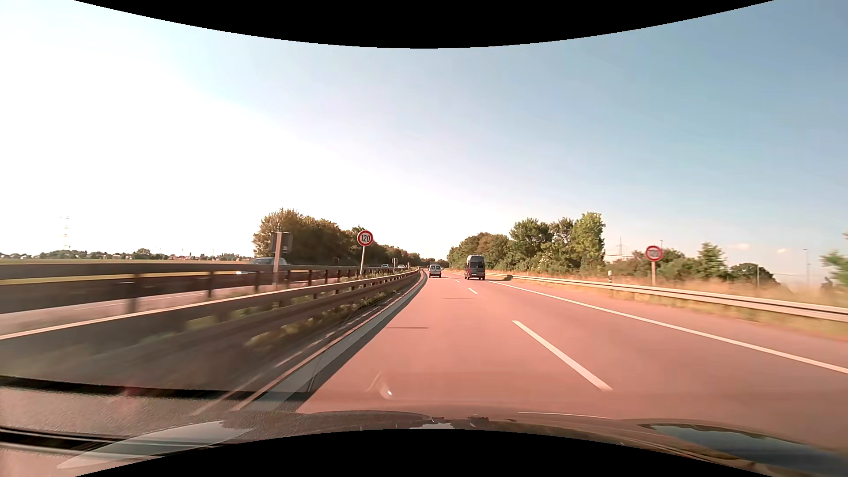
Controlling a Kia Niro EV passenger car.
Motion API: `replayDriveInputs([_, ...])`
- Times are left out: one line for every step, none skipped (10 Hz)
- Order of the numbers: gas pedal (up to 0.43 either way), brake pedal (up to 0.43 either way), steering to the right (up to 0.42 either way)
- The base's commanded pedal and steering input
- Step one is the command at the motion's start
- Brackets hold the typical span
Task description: Follow the waypoints while adhering to traffic rules and regulations
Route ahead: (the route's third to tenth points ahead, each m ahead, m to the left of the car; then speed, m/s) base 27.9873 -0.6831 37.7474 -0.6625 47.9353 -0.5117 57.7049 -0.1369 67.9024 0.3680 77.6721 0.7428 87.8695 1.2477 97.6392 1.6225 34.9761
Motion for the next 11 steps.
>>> replayDriveInputs([0.429,0.006,-0.009])
replayDriveInputs([0.429,0.006,-0.009])
replayDriveInputs([0.429,0.006,-0.009])
replayDriveInputs([0.429,0.006,-0.009])
replayDriveInputs([0.429,0.006,-0.009])
replayDriveInputs([0.429,0.006,-0.009])
replayDriveInputs([0.429,0.006,-0.009])
replayDriveInputs([0.429,0.006,-0.008])
replayDriveInputs([0.429,0.006,-0.006])
replayDriveInputs([0.429,0.006,-0.006])
replayDriveInputs([0.429,0.006,-0.004])
